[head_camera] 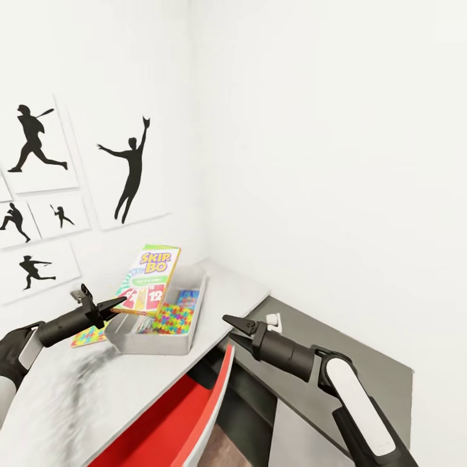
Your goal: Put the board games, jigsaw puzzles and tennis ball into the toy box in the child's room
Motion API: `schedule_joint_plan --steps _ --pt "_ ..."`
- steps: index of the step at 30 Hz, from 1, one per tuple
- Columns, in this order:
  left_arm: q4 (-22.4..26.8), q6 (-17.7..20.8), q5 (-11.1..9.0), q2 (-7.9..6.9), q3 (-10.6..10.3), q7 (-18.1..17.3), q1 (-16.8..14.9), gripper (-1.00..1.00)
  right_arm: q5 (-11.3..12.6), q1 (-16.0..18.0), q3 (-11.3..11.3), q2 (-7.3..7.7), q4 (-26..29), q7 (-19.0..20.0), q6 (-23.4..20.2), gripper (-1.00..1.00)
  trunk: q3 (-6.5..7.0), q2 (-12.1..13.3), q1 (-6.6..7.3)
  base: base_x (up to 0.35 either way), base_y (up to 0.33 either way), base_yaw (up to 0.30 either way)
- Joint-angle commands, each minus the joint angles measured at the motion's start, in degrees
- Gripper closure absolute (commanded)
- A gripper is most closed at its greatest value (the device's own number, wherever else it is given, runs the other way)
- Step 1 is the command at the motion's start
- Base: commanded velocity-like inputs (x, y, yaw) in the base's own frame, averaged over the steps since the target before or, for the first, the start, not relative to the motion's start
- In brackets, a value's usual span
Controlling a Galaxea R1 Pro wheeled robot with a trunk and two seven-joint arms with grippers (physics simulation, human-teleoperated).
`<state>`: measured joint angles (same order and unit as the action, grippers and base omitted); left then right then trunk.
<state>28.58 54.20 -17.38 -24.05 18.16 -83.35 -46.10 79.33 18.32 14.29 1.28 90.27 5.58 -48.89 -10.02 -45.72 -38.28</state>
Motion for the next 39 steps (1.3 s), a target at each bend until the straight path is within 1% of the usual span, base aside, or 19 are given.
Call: schedule_joint_plan --steps 1,21,39 --pt "-0.01 0.59 -0.03 0.01 0.03 -0.19 -0.05 1.00 -0.40 0.05 0.01 0.03 -0.01 0.41 -0.11 -1.00 -0.09 -0.06 -0.02 0.149 0.025 0.000" --pt "-0.01 0.38 -0.03 0.07 0.00 -0.14 -0.03 1.00 -0.40 0.05 0.04 0.00 -0.01 0.40 -0.08 -1.00 -0.09 -0.06 -0.02 0.082 0.015 0.000" --pt "-0.01 0.38 -0.03 0.06 -0.04 -0.14 -0.03 1.00 -0.40 0.05 0.02 0.01 -0.08 0.25 -0.12 -1.00 -0.09 -0.06 -0.02 0.029 0.000 0.000"
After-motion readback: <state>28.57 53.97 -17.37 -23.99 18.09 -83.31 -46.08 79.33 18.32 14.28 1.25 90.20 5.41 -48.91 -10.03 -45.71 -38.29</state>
